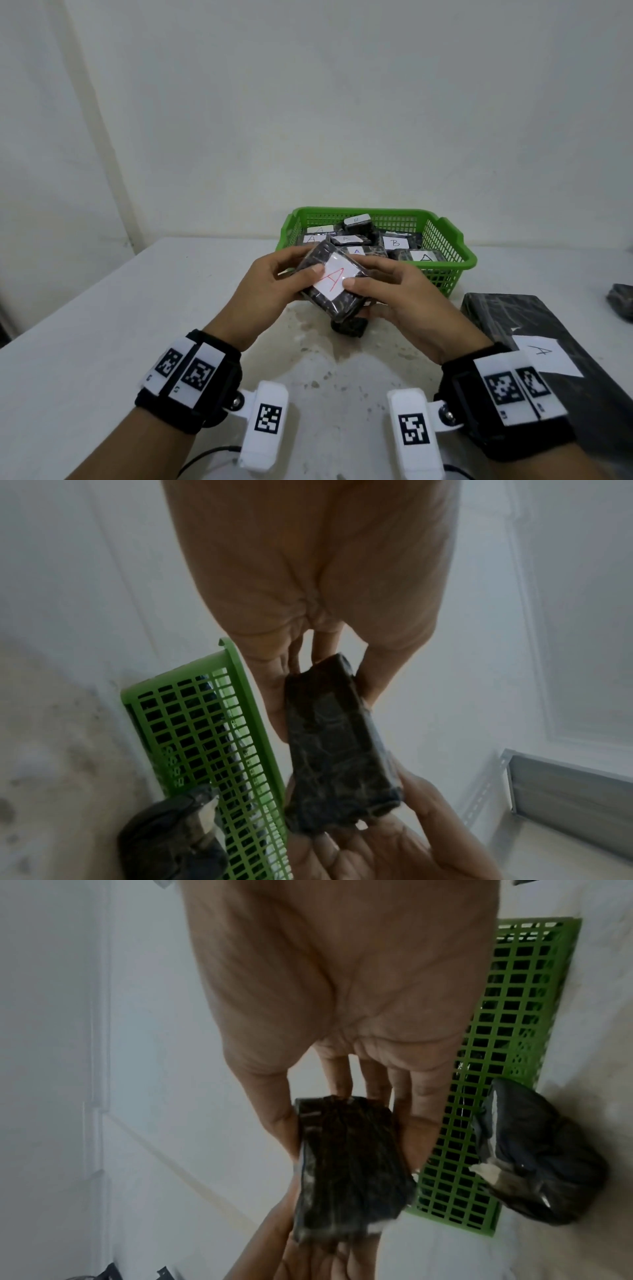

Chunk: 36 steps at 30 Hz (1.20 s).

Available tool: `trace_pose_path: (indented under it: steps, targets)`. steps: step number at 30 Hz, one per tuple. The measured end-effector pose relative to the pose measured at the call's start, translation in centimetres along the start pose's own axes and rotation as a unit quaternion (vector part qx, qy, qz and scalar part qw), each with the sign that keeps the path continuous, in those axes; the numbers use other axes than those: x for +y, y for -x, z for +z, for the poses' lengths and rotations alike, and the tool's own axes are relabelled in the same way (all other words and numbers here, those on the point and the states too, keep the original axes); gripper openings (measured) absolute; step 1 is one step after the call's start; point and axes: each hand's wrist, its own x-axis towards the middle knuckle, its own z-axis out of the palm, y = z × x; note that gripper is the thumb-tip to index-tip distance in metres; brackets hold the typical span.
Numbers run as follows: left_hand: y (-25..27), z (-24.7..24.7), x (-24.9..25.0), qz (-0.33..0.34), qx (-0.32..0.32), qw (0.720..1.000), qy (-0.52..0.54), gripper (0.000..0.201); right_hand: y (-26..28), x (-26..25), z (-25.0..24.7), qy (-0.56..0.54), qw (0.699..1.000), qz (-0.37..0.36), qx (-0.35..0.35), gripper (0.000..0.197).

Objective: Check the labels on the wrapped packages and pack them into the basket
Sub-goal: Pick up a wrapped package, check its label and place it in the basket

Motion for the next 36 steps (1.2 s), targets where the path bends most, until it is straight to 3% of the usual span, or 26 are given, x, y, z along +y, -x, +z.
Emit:
trace_pose_path:
  steps: [5,11,16,19,21,26,28,30,31,34,36]
  targets:
    - [-0.3,0.0,0.1,-0.008,0.069,0.997,0.043,0.033,-0.2,0.1,0.7,-0.052,0.997,0.046,0.023,0.044]
    - [-0.8,0.2,0.3,-0.041,0.070,0.995,0.053,0.036,-0.8,-0.6,0.7,-0.090,0.992,0.042,0.075,0.039]
    - [-3.6,-1.1,1.7,-0.007,0.096,0.992,-0.076,0.022,-2.8,-2.3,-1.0,-0.049,0.994,0.039,0.087,0.038]
    - [-6.9,-2.5,1.3,0.006,0.160,0.973,-0.169,0.018,-4.9,-3.6,-2.4,-0.015,0.995,0.030,0.097,0.032]
    - [-9.1,-3.1,0.2,-0.024,0.171,0.959,-0.223,0.026,-6.4,-3.9,-3.2,-0.008,0.994,0.033,0.107,0.027]
    - [-14.0,-3.7,-1.6,-0.132,0.110,0.939,-0.299,0.060,-9.7,-3.6,-3.8,0.009,0.990,0.079,0.118,0.029]
    - [-15.6,-3.8,-1.7,-0.167,0.081,0.928,-0.322,0.055,-11.3,-3.5,-3.7,0.032,0.986,0.102,0.125,0.030]
    - [-16.8,-4.1,-1.5,-0.185,0.066,0.919,-0.343,0.027,-13.5,-3.1,-3.8,0.073,0.981,0.119,0.137,0.025]
    - [-17.5,-4.2,-1.6,-0.190,0.061,0.916,-0.348,0.022,-14.6,-2.8,-3.9,0.091,0.978,0.122,0.146,0.024]
    - [-19.2,-4.7,-2.3,-0.212,0.049,0.915,-0.340,0.030,-18.1,-2.5,-3.7,0.117,0.971,0.141,0.153,0.027]
    - [-20.0,-5.0,-2.8,-0.214,0.044,0.911,-0.350,0.034,-19.8,-2.8,-3.4,0.131,0.969,0.156,0.142,0.019]
